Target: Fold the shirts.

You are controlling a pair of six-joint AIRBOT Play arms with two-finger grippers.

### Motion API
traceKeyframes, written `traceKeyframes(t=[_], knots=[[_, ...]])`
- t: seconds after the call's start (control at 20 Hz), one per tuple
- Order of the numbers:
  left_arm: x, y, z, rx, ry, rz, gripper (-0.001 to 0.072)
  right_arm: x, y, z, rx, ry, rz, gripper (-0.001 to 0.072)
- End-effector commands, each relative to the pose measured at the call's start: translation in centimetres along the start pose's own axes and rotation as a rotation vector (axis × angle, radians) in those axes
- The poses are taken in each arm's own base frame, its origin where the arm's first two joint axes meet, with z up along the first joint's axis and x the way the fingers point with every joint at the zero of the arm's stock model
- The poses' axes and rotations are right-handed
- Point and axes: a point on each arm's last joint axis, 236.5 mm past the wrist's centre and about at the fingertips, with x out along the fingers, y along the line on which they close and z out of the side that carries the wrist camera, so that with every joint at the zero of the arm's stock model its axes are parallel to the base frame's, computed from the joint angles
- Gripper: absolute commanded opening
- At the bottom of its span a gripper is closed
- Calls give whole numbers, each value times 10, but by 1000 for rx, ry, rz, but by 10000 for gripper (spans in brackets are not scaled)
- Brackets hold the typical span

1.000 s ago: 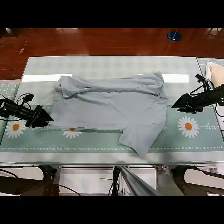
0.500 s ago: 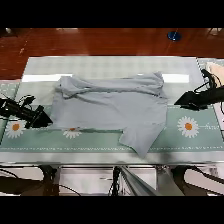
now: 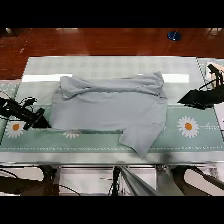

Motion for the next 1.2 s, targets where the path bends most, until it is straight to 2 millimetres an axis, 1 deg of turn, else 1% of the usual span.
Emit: traceKeyframes(t=[0.0, 0.1, 0.15, 0.3, 0.4, 0.55, 0.75, 0.85, 0.9, 0.95, 1.0, 1.05, 1.1, 1.15], knots=[[-2, 7, 24, 50, -103, 35, 22, 1, -24, -20, 12, 69, -93, 516], [-2, 8, 25, 55, -104, 36, 22, 14, -25, -37, 71, 98, -39, 523], [-2, 8, 25, 55, -104, 36, 22, 22, -24, -46, 97, 112, -4, 548], [-2, 8, 24, 71, -103, 40, 22, 52, -24, -75, 167, 159, 40, 552], [-2, 8, 25, 77, -105, 41, 23, 69, -23, -85, 215, 153, 63, 551], [-2, 8, 25, 77, -106, 41, 23, 84, -23, -87, 274, 114, 84, 548], [-2, 9, 26, 77, -110, 42, 23, 96, -26, -91, 325, 91, 75, 538], [-2, 9, 26, 77, -111, 42, 23, 106, -16, -95, 316, 104, 73, 534], [-2, 9, 27, 77, -115, 43, 23, 112, -7, -94, 292, 107, 74, 533], [-3, 9, 28, 78, -118, 43, 23, 118, 0, -91, 278, 98, 60, 516], [-3, 9, 28, 79, -119, 44, 23, 125, 5, -85, 274, 75, 40, 443], [-3, 9, 29, 89, -120, 44, 23, 131, 9, -77, 273, 40, 19, 338], [-3, 9, 29, 109, -121, 46, 22, 135, 13, -70, 270, 9, 8, 155], [-5, 7, 29, 137, -124, 44, 22, 136, 19, -66, 270, -4, 15, 20]])
